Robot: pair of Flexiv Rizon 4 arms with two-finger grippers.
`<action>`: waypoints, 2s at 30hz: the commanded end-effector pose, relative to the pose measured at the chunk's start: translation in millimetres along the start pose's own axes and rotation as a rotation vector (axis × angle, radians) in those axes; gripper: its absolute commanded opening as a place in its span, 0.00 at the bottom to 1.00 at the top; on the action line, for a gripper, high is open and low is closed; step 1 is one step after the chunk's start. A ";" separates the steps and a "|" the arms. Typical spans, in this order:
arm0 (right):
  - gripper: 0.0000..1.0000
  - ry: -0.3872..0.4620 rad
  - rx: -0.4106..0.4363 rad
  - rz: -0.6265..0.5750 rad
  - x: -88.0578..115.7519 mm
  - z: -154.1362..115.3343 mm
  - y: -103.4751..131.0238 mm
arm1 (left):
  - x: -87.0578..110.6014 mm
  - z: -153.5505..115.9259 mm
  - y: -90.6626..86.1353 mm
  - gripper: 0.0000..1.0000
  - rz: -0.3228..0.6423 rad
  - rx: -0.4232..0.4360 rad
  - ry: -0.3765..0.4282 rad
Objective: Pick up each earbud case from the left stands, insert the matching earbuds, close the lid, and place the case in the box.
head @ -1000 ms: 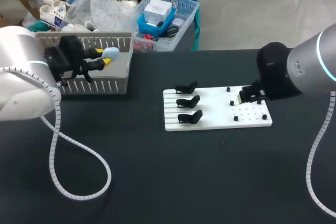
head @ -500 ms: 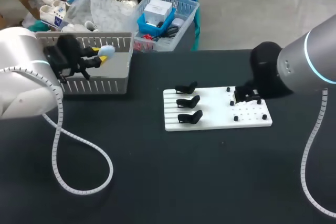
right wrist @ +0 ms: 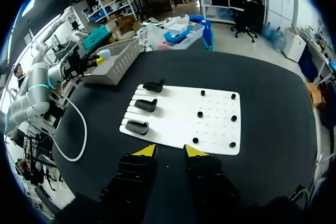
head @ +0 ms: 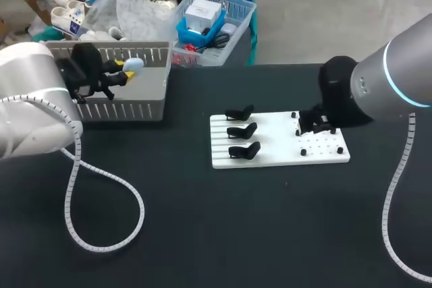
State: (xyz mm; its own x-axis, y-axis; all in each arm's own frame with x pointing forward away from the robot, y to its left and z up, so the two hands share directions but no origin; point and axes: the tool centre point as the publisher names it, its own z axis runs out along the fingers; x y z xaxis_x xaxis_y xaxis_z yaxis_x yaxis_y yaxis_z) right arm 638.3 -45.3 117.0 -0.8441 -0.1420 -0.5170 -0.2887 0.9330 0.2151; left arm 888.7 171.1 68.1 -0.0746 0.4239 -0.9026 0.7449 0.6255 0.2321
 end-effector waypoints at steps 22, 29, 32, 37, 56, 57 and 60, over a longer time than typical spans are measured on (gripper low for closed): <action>0.31 -0.011 -0.006 0.002 -2.7 3.9 2.3 | -10.8 0.2 2.4 1.00 -0.007 0.037 -0.009; 1.00 0.024 -0.011 0.017 -6.7 3.4 -0.1 | -18.9 -10.9 -10.5 1.00 -0.025 0.042 -0.050; 1.00 0.025 -0.012 0.014 -8.0 2.3 0.4 | -19.3 -16.0 -18.7 1.00 -0.050 0.072 -0.041; 1.00 0.025 -0.012 0.014 -8.0 2.3 0.4 | -23.4 -27.0 -31.0 1.00 -0.049 0.062 -0.060; 1.00 0.025 -0.012 0.014 -8.0 2.3 0.4 | -43.7 -38.4 -56.4 1.00 -0.021 0.064 -0.096; 1.00 0.014 -0.015 0.011 -7.0 1.9 -0.2 | -45.3 -38.8 -58.4 1.00 -0.021 0.065 -0.097; 1.00 0.016 -0.008 0.021 -4.5 0.5 -1.7 | -49.3 -41.1 -64.1 1.00 -0.029 0.056 -0.116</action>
State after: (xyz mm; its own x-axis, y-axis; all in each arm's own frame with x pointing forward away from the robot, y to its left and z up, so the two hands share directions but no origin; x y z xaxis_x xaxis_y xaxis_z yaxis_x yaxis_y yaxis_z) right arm 646.3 -44.1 119.7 -0.8592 -0.1355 -0.4934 -0.2816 0.9303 0.2349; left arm 826.9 138.5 111.5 -0.0289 0.3344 -0.9420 0.8158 0.5524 0.1710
